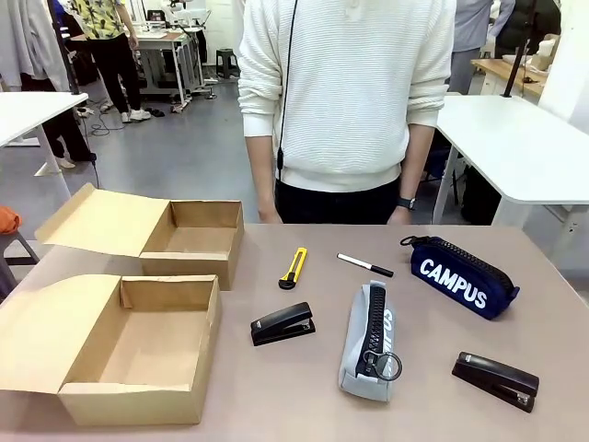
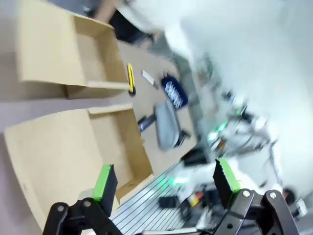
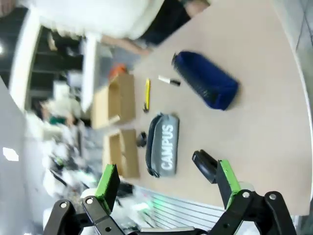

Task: Place items inside the box.
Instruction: Pick up a Pencil pouch or Stapler and place it inside the Mailer Box closest to the robot.

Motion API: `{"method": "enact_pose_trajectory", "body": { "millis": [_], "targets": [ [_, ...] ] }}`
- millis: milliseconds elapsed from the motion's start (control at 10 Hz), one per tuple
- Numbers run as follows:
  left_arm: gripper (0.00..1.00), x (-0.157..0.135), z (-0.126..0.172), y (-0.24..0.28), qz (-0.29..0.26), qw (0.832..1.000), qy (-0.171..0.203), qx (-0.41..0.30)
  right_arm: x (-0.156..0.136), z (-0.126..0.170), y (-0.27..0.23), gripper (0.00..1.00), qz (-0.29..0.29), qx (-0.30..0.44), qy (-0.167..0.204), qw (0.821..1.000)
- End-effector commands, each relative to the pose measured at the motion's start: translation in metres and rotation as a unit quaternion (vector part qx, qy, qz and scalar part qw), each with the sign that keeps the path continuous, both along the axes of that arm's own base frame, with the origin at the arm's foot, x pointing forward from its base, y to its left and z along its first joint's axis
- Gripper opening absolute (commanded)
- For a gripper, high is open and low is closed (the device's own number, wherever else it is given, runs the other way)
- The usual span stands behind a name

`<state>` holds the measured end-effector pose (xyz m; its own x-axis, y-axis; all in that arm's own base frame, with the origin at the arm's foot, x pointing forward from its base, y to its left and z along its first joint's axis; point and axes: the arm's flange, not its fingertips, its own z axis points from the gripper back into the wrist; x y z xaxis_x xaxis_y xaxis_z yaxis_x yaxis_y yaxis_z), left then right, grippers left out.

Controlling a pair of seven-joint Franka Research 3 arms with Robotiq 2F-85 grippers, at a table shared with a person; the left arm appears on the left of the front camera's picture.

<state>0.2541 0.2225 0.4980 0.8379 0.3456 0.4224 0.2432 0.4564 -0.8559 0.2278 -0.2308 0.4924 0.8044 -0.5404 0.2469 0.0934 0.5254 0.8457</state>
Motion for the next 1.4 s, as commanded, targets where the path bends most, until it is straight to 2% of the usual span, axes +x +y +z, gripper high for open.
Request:
{"method": "enact_pose_trajectory", "body": {
  "millis": [0,100,200,700,800,900,1000,1100,1200,1300],
  "targets": [
    [1.00,0.022,-0.043,-0.002,0.108,0.981,0.020,-0.158,0.011,-0.054,-0.014,1.00,-0.101,0.126,-0.011,0.987],
    [1.00,0.023,-0.057,-0.014,0.138,0.978,0.040,-0.151,0.009,-0.067,-0.017,1.00,-0.118,0.108,-0.001,0.987],
    [1.00,-0.003,-0.032,0.021,0.054,0.996,0.027,-0.069,-0.009,-0.031,-0.032,1.00,-0.061,0.066,0.016,0.996],
    [1.00,-0.003,-0.032,0.021,0.054,0.996,0.027,-0.069,-0.009,-0.031,-0.032,1.00,-0.061,0.066,0.016,0.996],
    [1.00,-0.003,-0.032,0.021,0.054,0.996,0.027,-0.069,-0.004,-0.031,-0.029,1.00,-0.063,0.065,0.036,0.995],
    [1.00,-0.003,-0.032,0.021,0.054,0.996,0.027,-0.069,0.013,-0.022,0.016,1.00,-0.012,-0.017,0.036,0.999],
    [1.00,-0.003,-0.032,0.021,0.054,0.996,0.027,-0.069,0.028,-0.011,0.062,1.00,0.048,-0.058,0.026,0.997],
    [1.00,-0.003,-0.032,0.021,0.054,0.996,0.027,-0.069,0.040,-0.006,0.103,1.00,0.081,-0.107,0.032,0.990],
    [1.00,-0.003,-0.032,0.021,0.054,0.996,0.027,-0.069,0.047,-0.008,0.125,1.00,0.108,-0.179,0.061,0.976],
    [1.00,-0.003,-0.032,0.021,0.054,0.996,0.027,-0.069,0.049,-0.005,0.087,1.00,0.104,-0.103,0.056,0.988]
  ]
}}
